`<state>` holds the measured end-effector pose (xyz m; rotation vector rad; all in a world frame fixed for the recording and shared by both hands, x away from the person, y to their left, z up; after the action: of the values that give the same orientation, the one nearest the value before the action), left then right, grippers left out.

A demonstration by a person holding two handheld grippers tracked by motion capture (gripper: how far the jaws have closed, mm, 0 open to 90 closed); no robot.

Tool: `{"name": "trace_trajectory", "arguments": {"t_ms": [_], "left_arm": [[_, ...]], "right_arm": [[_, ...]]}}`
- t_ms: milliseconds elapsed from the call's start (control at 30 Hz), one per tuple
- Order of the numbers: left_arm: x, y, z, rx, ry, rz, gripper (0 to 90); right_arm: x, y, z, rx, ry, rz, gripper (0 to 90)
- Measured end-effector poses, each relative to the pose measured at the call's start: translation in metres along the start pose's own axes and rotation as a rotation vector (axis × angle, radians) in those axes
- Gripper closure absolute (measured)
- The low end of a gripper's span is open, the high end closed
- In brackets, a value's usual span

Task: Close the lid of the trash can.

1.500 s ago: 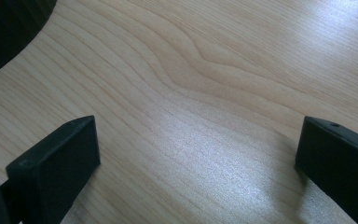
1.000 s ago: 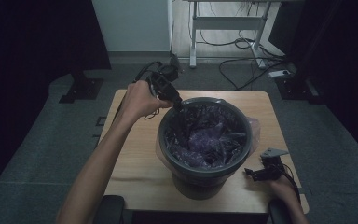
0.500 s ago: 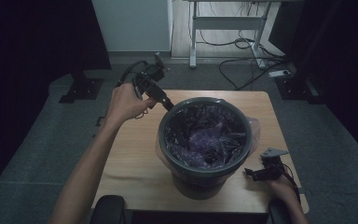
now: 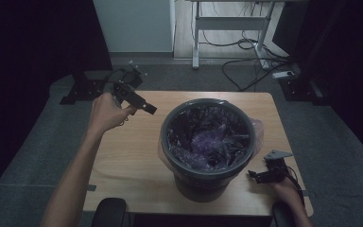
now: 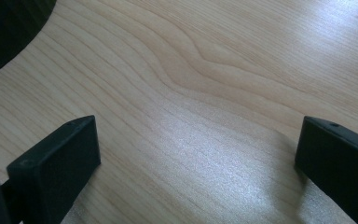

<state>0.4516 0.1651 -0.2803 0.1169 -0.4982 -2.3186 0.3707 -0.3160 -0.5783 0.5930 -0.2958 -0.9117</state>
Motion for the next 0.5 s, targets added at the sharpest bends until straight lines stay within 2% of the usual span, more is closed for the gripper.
{"name": "trace_trajectory", "arguments": {"t_ms": [167, 500], "left_arm": [[-0.008, -0.014, -0.01, 0.018, 0.006, 0.002, 12.9], [-0.019, -0.049, -0.051, 0.058, 0.028, -0.003, 10.2]], "right_arm": [[0.0, 0.0, 0.0, 0.0, 0.0, 0.0, 0.0], [0.0, 0.0, 0.0, 0.001, -0.001, 0.001, 0.0]]}}
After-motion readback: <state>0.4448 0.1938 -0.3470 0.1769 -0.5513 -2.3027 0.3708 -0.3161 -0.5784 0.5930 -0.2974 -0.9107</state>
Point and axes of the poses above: each handheld gripper's, and its own axes: z roughly backward along the jaws, y roughly out of its top, x roughly to its right, the point moved 3 cm from there along -z, roughly forward along the jaws, and after that the axes turned 9 degrees about -x, right-handed, at the moved point
